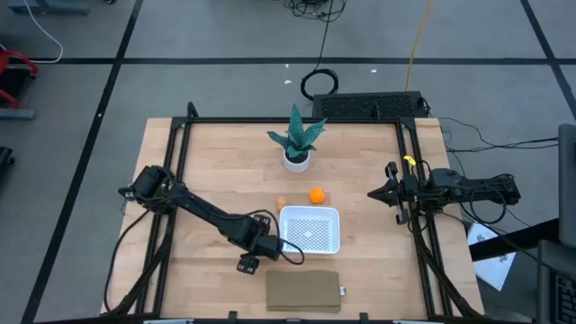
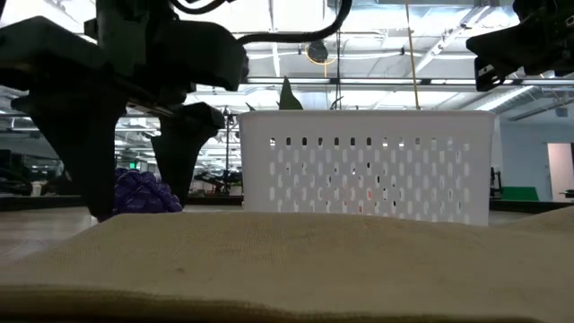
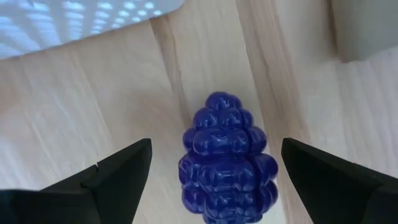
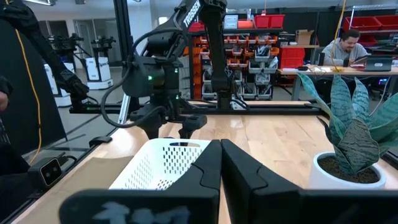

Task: Pick and placing Produce into tupperware
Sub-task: Put the purple grapes into the white bin

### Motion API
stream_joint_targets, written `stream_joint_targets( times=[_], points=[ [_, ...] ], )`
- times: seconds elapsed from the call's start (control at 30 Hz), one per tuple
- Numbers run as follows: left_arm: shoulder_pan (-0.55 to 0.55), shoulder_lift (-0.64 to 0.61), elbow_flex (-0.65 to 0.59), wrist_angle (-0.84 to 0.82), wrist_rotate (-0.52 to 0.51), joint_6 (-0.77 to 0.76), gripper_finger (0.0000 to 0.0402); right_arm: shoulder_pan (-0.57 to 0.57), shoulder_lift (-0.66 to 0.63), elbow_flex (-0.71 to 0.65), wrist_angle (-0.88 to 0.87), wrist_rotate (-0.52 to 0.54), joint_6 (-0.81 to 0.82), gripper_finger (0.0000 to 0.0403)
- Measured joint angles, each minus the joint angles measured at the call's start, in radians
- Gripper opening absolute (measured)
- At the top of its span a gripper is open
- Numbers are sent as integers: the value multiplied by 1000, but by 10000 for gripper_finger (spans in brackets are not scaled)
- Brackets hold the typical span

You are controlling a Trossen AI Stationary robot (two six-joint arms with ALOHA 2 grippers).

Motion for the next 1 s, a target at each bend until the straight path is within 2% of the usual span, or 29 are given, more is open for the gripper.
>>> stream_joint_targets(
  times=[0.4,0.87,1.0],
  points=[
    [0,0,0,-10,19,-5,353,0,0,0,-7,0,0,0],
    [0,-1,0,-11,20,0,216,0,0,0,-7,0,0,0],
    [0,-2,0,-19,27,0,193,0,0,0,-7,0,0,0]
  ],
)
